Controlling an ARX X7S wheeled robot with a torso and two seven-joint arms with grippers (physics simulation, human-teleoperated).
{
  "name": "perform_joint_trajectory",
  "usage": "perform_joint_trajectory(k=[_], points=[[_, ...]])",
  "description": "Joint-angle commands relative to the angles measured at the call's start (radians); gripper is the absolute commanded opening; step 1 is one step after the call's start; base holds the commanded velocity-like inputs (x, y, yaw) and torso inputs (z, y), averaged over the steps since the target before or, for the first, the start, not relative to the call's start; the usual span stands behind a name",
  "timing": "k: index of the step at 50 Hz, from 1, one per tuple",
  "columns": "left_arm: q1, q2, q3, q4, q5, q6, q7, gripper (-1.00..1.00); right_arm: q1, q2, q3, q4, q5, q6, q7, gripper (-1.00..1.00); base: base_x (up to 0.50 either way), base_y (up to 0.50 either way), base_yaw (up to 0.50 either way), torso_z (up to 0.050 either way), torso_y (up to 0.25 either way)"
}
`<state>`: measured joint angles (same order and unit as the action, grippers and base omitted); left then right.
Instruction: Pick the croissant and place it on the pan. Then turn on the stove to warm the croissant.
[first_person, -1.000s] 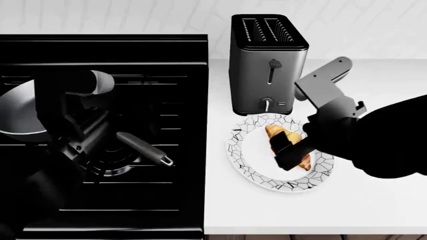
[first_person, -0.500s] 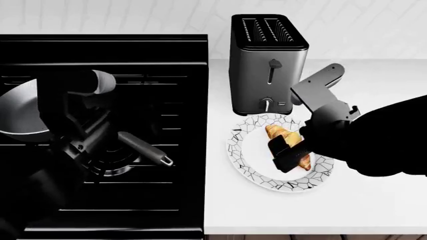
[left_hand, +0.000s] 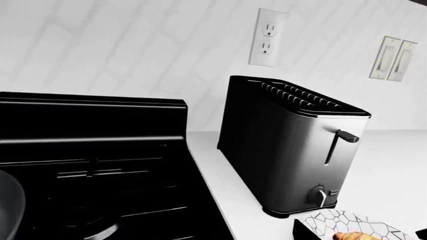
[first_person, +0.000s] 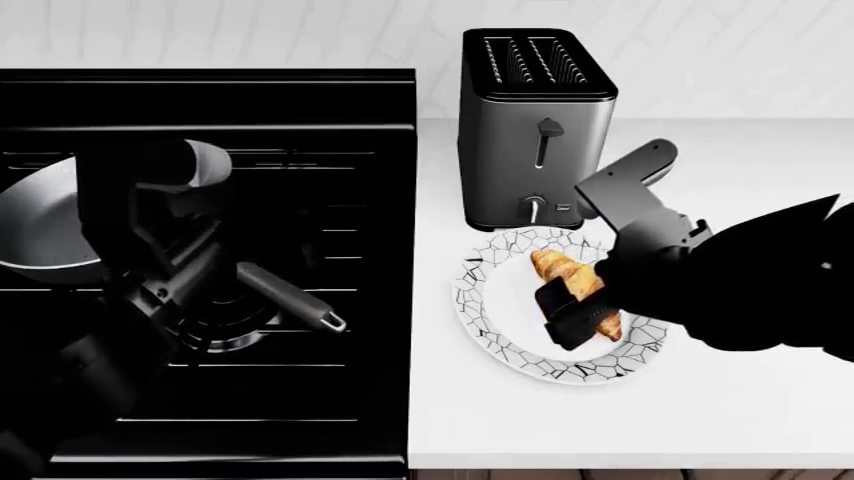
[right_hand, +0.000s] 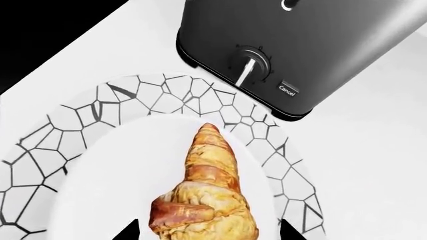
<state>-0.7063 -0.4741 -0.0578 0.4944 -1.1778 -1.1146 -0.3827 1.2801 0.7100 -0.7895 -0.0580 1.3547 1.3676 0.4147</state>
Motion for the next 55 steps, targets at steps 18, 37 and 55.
perform_joint_trajectory(k=[18,37,55], points=[[-0.002,-0.004,0.014,-0.01,-0.004,0.013,-0.004,1.0,-0.003,0.0,-0.05,0.023,-0.041,-0.03,-0.044,1.0,0.0,0.0,0.0,0.0,0.0],[-0.003,-0.007,0.024,-0.018,-0.001,0.025,-0.001,1.0,0.0,0.004,-0.07,0.018,-0.046,-0.033,-0.049,-1.0,0.0,0.0,0.0,0.0,0.0],[0.0,-0.008,0.024,-0.01,-0.019,0.028,-0.014,1.0,0.032,0.034,-0.033,-0.045,0.001,-0.024,0.016,-1.0,0.0,0.0,0.0,0.0,0.0]])
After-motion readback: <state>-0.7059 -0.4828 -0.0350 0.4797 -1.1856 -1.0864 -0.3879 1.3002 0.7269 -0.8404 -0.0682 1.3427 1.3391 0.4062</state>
